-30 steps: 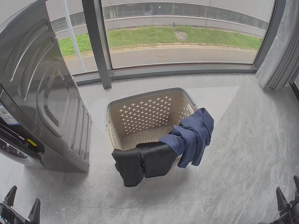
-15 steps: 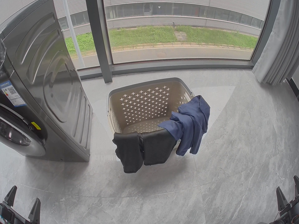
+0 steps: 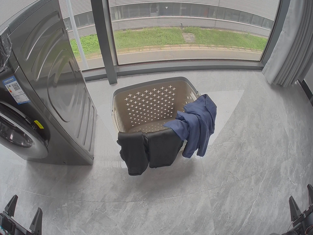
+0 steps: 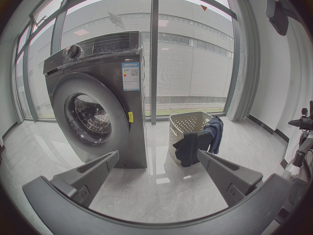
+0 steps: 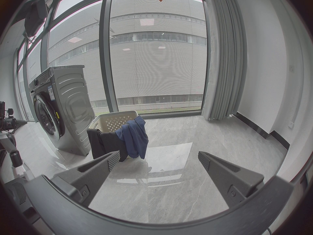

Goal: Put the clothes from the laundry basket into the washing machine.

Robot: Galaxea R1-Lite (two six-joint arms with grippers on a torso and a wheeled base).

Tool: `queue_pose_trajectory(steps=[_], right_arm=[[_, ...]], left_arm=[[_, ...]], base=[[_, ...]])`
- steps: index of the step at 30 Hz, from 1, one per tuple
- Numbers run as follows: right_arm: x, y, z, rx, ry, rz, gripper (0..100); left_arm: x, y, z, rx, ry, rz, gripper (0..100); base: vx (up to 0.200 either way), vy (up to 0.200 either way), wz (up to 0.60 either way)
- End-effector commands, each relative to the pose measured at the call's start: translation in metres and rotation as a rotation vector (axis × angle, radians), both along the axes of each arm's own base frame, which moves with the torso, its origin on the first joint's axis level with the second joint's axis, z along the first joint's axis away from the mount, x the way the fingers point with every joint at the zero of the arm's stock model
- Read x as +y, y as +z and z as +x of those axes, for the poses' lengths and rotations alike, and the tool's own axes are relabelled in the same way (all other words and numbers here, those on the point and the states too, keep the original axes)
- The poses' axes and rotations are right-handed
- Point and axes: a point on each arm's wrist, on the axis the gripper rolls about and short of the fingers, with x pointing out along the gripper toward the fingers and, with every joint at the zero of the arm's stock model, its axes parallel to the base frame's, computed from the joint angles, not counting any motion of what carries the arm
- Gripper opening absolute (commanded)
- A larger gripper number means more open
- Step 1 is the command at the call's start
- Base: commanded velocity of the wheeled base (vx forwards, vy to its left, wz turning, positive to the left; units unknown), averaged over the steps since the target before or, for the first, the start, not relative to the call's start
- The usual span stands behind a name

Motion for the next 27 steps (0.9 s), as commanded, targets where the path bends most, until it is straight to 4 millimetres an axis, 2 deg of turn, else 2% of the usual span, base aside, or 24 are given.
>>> queue_pose_trajectory(steps=[1, 27], right_arm=[[0.0000, -0.0052, 0.0001, 0.001, 0.001, 0.001, 100], [0.0000, -0.0052, 0.0001, 0.001, 0.001, 0.002, 100]], left_arm=[[0.0000, -0.0052, 0.0002, 0.002, -0.001, 0.000, 100], [0.0000, -0.0052, 0.0002, 0.002, 0.001, 0.001, 100]], base=[[0.000, 0.200, 0.00], [0.000, 0.200, 0.00]])
